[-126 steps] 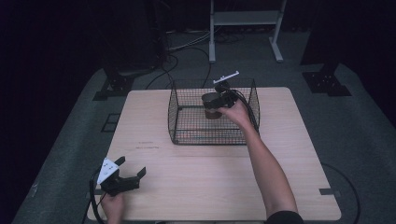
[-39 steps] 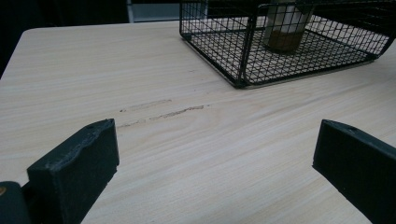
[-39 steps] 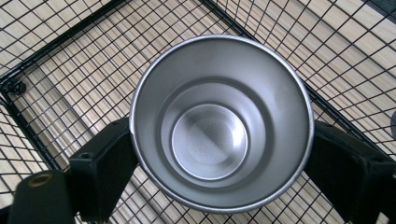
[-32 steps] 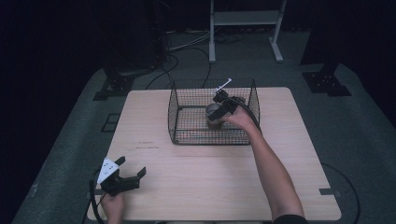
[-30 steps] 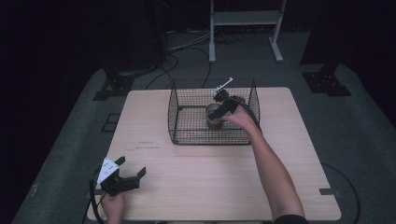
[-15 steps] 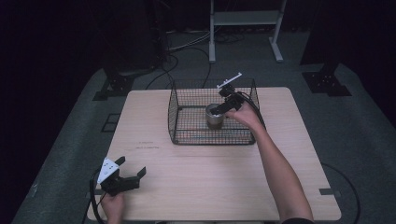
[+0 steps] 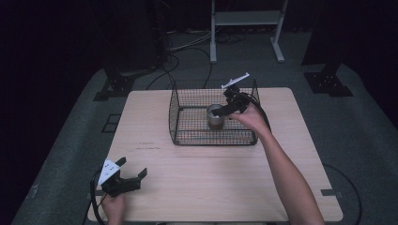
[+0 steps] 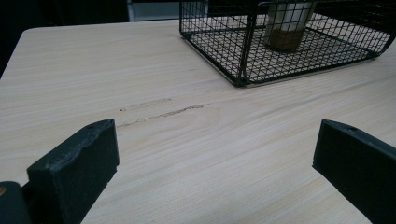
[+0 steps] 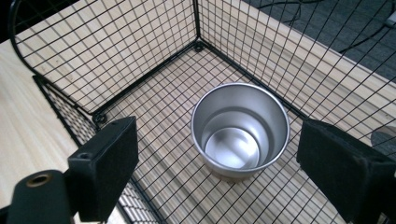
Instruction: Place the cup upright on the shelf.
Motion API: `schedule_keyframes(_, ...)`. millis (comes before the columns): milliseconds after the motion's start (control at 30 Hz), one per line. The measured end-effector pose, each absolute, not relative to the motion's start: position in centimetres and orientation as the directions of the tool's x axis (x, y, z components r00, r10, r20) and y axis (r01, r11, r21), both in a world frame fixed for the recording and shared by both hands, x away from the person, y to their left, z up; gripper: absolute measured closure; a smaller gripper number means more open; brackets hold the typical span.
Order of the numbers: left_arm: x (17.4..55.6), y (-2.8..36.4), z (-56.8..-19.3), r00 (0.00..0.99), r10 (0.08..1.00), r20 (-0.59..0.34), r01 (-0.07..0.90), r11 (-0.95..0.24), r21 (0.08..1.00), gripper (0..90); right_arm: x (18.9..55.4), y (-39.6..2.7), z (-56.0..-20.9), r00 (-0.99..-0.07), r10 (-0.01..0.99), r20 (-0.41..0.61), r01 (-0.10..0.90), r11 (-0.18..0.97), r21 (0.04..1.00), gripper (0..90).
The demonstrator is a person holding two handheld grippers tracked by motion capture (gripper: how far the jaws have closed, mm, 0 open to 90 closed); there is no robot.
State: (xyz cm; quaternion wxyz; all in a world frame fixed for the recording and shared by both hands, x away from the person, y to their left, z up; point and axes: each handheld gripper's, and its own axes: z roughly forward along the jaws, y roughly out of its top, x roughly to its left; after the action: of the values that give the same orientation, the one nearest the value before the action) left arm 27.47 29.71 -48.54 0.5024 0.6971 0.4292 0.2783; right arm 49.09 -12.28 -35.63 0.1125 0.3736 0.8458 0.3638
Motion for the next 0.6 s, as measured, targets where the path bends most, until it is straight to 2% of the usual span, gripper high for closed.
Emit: schedule_keyframes(600,27.5,29.7,-48.5,0.477,0.878,-0.041,0.321,-0.131,0.938,0.0,46.7,-14.0,-34.0,-0.709,0.701,0.071,0.515,0.446,0.732,12.6)
